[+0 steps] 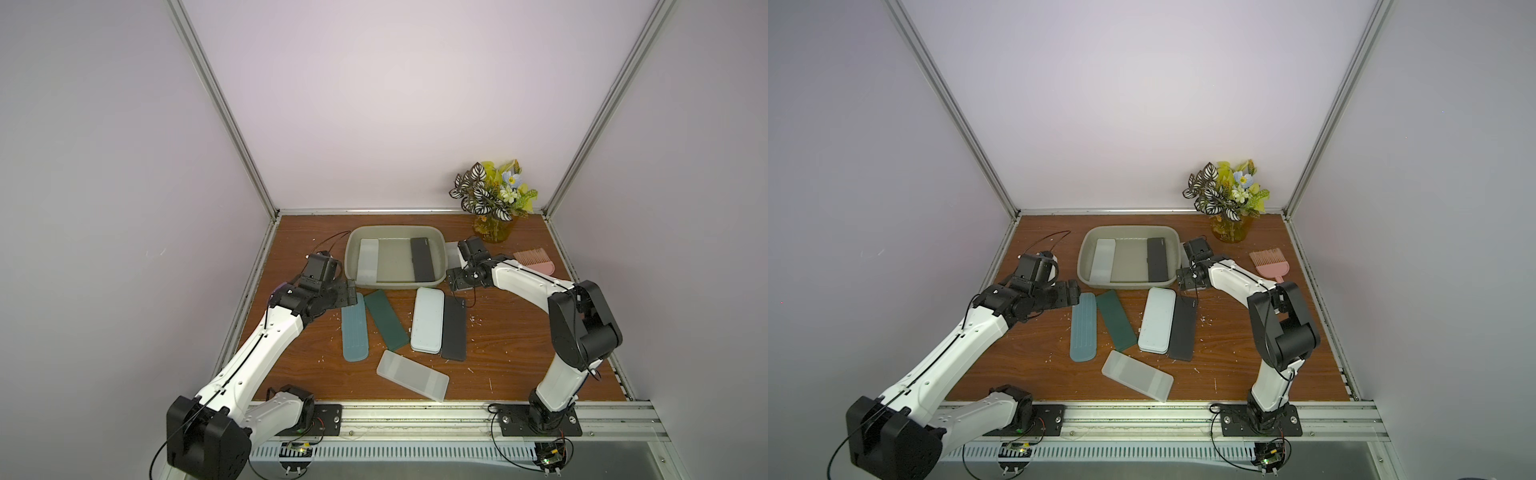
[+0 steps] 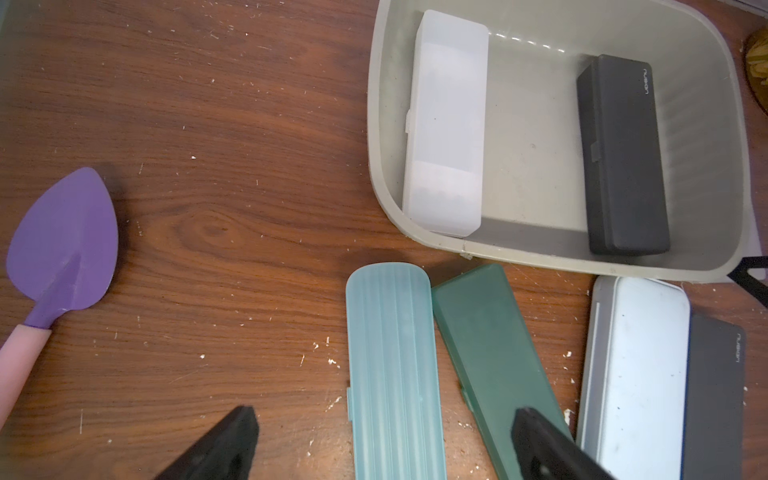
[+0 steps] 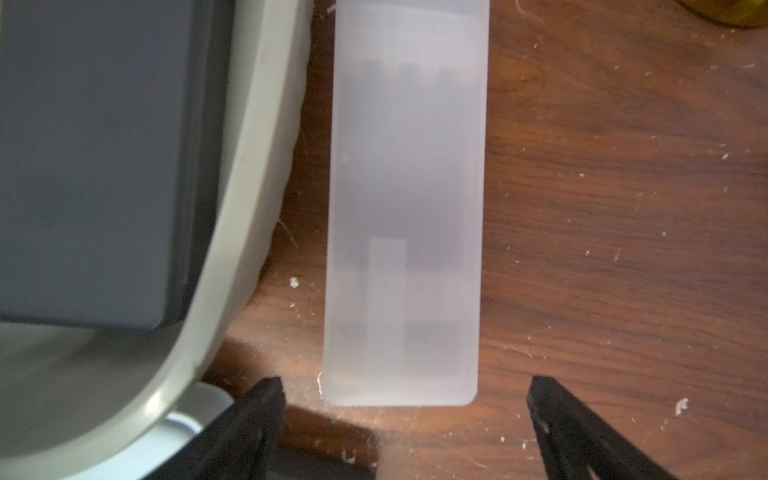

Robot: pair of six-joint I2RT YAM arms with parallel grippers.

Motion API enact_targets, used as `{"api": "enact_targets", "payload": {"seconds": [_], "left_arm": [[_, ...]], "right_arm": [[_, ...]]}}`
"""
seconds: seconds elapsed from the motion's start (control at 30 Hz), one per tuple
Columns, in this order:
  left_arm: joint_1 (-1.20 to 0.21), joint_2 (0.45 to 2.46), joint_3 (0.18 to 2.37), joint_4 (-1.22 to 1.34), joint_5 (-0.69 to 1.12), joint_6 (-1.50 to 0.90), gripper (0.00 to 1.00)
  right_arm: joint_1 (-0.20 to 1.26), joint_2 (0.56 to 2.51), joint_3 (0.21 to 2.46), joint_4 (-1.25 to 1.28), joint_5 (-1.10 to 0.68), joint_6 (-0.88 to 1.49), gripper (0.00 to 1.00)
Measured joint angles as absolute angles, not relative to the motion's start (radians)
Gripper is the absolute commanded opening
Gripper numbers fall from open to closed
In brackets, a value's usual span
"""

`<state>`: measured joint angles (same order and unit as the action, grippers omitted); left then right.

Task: Put the pencil case into the storage box
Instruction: Pick up the pencil case from the center of the board.

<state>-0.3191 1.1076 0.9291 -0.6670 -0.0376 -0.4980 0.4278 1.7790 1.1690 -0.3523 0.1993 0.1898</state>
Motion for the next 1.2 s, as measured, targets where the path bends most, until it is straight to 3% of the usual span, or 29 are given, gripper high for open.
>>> {"api": "enact_targets", "payload": {"seconds": [0.57, 0.93, 1.2], "left_arm": [[-0.319, 1.109, 0.929, -0.667, -0.037, -0.498, 0.96], [-0.319, 1.117, 0.929, -0.667, -0.037, -0.498, 0.96], [-0.319, 1.118, 0.929, -0.661, -0.034, -0.498, 0.96]], "right_arm": [[0.404, 1.868, 1.146, -0.254, 0.165, 0.092, 0.99], [0.397, 1.890, 1.179, -0.257, 0.156, 0.104, 0.75], [0.389, 1.824, 1.100, -0.264, 0.141, 0.160, 0.73]]}}
